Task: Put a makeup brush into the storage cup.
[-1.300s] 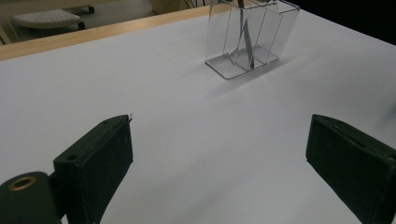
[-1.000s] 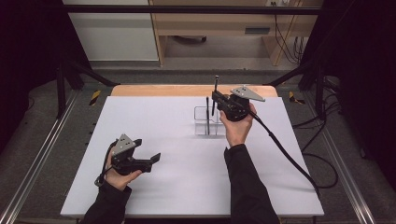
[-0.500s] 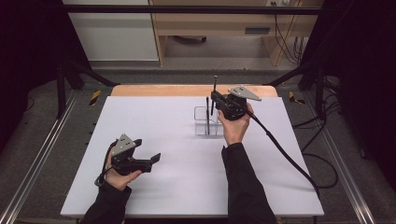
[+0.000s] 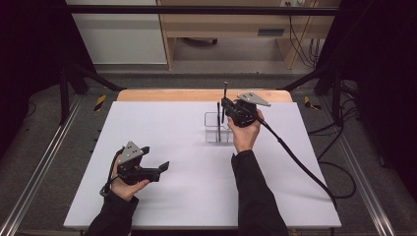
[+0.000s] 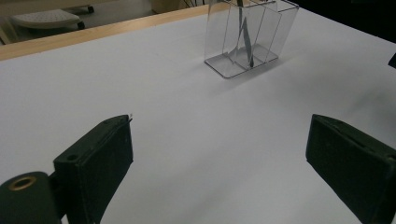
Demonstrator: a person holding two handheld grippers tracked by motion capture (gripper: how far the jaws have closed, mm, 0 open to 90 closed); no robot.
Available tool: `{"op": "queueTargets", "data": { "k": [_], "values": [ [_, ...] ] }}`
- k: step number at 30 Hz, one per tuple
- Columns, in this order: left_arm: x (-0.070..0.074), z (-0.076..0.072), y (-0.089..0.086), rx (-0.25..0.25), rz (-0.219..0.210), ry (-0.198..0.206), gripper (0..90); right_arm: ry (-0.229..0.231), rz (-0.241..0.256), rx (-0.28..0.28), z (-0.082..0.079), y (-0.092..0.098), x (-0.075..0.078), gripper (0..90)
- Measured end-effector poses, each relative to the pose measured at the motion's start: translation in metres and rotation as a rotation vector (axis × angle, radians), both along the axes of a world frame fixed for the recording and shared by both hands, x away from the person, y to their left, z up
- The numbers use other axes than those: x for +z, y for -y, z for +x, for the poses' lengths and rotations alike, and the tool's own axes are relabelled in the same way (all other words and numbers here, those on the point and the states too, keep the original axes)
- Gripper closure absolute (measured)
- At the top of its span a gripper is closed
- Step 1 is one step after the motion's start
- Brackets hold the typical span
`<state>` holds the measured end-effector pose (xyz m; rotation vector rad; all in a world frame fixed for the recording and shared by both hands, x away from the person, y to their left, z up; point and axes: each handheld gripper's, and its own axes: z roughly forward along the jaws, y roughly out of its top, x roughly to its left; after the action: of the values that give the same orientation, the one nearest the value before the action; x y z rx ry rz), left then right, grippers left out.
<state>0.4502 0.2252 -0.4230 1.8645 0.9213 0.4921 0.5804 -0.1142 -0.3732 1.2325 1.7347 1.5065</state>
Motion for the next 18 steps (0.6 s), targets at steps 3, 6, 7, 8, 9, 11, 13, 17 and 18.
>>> {"op": "queueTargets", "data": {
  "k": [3, 6, 7, 8, 9, 11, 13, 17, 18],
  "values": [
    [0.000, 0.000, 0.000, 0.001, -0.003, 0.001, 6.8, -0.007, -0.008, -0.002, 0.001, -0.002, -0.003, 84.4],
    [0.000, 0.000, 0.000, 0.000, -0.003, 0.001, 6.9, -0.014, -0.017, -0.002, 0.002, -0.003, -0.007, 84.4],
    [0.000, 0.000, 0.000, 0.000, -0.003, 0.002, 6.9, -0.017, -0.016, -0.002, 0.002, -0.004, -0.008, 84.4],
    [0.000, 0.000, 0.000, 0.000, -0.005, 0.002, 6.9, -0.016, -0.017, -0.001, 0.002, -0.005, -0.008, 84.4],
    [0.000, 0.000, 0.000, 0.000, -0.006, 0.002, 6.9, -0.017, -0.019, 0.000, 0.002, -0.005, -0.009, 84.4],
    [0.001, 0.000, -0.001, 0.001, -0.006, 0.003, 6.9, -0.020, -0.022, 0.000, 0.002, -0.007, -0.011, 84.4],
    [0.001, 0.000, -0.001, 0.002, -0.007, 0.003, 6.9, -0.028, -0.026, -0.002, 0.001, -0.008, -0.013, 84.4],
    [0.001, 0.000, -0.001, 0.002, -0.006, 0.003, 7.0, -0.035, -0.045, -0.006, 0.001, -0.009, -0.016, 84.4],
    [0.001, -0.001, -0.001, 0.001, -0.006, 0.003, 7.0, -0.038, -0.050, -0.007, 0.001, -0.009, -0.017, 84.4]
  ]
}}
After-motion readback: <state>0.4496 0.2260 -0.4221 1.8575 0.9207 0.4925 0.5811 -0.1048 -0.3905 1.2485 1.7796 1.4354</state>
